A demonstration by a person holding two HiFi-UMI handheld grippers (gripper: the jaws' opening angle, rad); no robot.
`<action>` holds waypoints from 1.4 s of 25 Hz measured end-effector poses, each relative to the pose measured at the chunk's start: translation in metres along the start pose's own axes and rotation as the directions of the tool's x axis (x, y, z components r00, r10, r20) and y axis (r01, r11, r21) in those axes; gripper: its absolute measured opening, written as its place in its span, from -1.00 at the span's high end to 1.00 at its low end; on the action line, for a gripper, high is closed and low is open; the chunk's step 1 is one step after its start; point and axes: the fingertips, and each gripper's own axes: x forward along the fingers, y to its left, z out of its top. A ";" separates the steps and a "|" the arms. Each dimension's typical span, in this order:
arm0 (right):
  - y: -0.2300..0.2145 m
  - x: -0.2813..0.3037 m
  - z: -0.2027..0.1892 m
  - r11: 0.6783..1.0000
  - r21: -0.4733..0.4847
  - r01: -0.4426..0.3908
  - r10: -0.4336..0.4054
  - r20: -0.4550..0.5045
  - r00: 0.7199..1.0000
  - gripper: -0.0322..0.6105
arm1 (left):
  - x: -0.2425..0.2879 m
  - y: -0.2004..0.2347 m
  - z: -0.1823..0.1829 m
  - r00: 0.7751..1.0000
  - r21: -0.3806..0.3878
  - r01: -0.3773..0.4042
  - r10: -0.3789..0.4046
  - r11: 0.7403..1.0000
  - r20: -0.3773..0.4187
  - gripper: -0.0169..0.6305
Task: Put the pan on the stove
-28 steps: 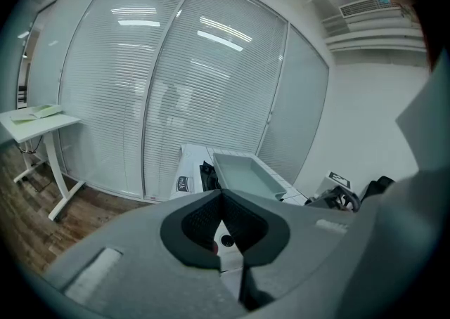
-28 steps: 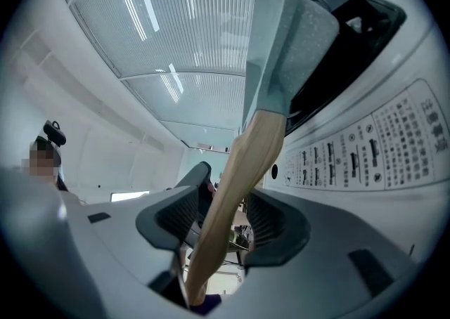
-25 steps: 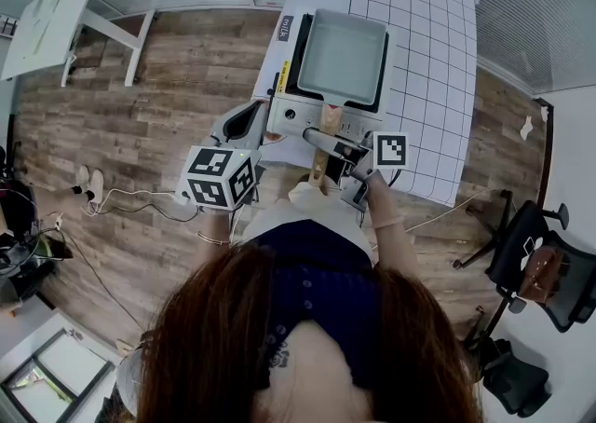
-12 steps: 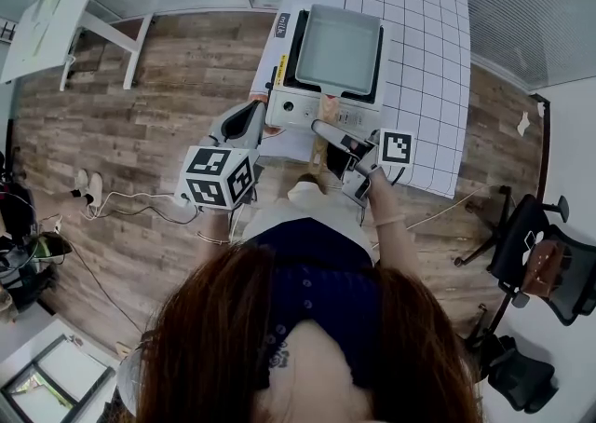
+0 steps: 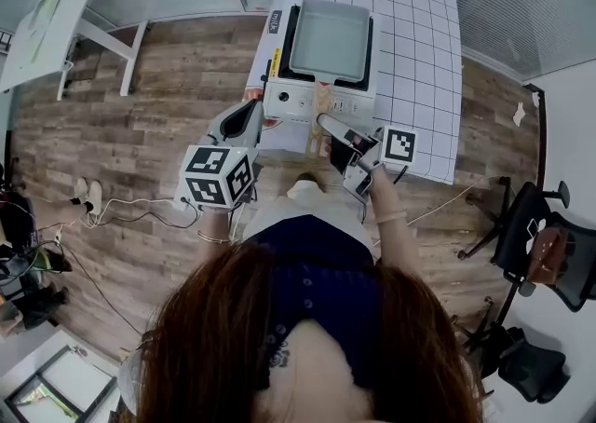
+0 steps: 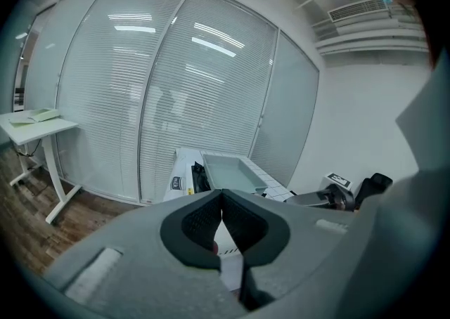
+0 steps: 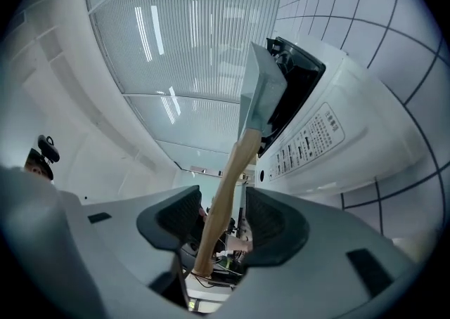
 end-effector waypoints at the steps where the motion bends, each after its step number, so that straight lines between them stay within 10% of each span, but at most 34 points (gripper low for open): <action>1: 0.000 -0.002 0.000 1.000 -0.005 0.004 -0.004 0.006 1.000 0.26 | -0.001 -0.002 0.000 1.000 0.001 0.002 -0.002 1.000 0.003 0.91; 35: 0.061 -0.056 -0.029 0.940 -0.259 0.220 -0.158 0.240 0.958 0.80 | -0.062 -0.042 0.003 0.994 0.078 0.086 -0.090 0.993 0.057 0.91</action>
